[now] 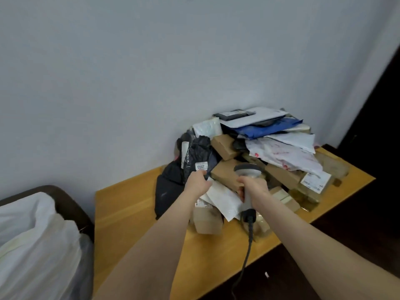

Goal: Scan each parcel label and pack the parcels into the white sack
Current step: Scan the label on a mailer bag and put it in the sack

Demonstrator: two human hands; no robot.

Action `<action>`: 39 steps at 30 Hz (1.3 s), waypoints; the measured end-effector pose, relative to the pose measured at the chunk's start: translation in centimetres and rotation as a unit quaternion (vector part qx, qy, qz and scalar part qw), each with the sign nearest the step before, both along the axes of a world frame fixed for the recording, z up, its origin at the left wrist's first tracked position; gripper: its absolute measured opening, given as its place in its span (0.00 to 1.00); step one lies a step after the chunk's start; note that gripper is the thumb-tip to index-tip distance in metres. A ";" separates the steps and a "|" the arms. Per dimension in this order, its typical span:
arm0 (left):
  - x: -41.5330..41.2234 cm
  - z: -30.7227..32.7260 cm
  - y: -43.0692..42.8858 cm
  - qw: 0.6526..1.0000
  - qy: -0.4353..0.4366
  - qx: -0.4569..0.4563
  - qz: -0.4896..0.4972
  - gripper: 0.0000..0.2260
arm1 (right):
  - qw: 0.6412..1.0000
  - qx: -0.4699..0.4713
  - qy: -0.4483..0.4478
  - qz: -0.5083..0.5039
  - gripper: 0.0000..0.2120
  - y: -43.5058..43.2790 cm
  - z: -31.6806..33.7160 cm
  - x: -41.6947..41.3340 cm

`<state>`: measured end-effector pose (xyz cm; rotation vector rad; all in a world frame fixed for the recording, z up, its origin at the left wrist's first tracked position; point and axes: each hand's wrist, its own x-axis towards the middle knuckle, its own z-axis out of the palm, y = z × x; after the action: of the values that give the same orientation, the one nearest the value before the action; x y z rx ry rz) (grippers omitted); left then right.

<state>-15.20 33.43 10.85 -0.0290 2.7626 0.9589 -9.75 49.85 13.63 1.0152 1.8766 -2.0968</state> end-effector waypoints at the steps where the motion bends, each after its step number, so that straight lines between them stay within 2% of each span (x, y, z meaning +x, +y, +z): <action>1: -1.5 -0.1 1.1 1.000 -0.001 0.012 -0.004 0.24 | 1.000 0.007 0.004 -0.012 0.07 1.0 0.1 -1.2; 10: -14.1 1.5 10.6 0.997 0.050 0.047 -0.038 0.25 | 0.996 0.038 0.031 -0.080 0.08 9.6 3.8 -12.7; 15: -20.1 2.8 14.9 0.994 0.098 -0.009 -0.037 0.24 | 0.995 0.000 0.047 -0.091 0.06 14.2 5.3 -18.9; 21: -26.1 1.4 16.5 0.990 0.095 -0.105 0.012 0.31 | 0.996 -0.038 0.034 -0.068 0.07 17.5 3.1 -26.0; 24: -29.0 0.9 16.9 0.990 0.059 -0.021 0.126 0.32 | 0.997 -0.061 0.032 -0.040 0.07 18.3 2.1 -29.0; 26: -30.9 0.5 16.9 0.981 0.025 0.029 0.191 0.28 | 0.997 -0.069 0.038 -0.027 0.09 18.6 1.6 -30.8; 31: -32.0 -0.4 16.6 0.969 0.003 0.075 0.237 0.20 | 0.997 -0.068 0.043 0.013 0.06 18.5 0.9 -33.0; 33: -31.7 0.4 16.4 0.965 -0.038 0.147 0.214 0.20 | 0.997 -0.060 0.052 0.015 0.06 18.3 1.1 -33.4; 35: -30.8 2.1 16.2 0.960 -0.130 0.189 0.161 0.18 | 0.996 -0.043 0.070 0.018 0.06 18.0 1.4 -33.8; 37: -29.9 3.8 16.0 0.958 -0.229 0.154 0.075 0.16 | 0.995 -0.023 0.093 0.036 0.07 17.5 1.7 -34.0; 39: -29.3 4.9 15.5 0.942 -0.311 0.130 -0.007 0.13 | 0.993 0.012 0.095 0.071 0.08 17.1 1.6 -33.9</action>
<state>-44.48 48.91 15.75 -0.2274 2.0473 1.0774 -43.67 66.97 15.26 0.6841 1.9988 -2.1568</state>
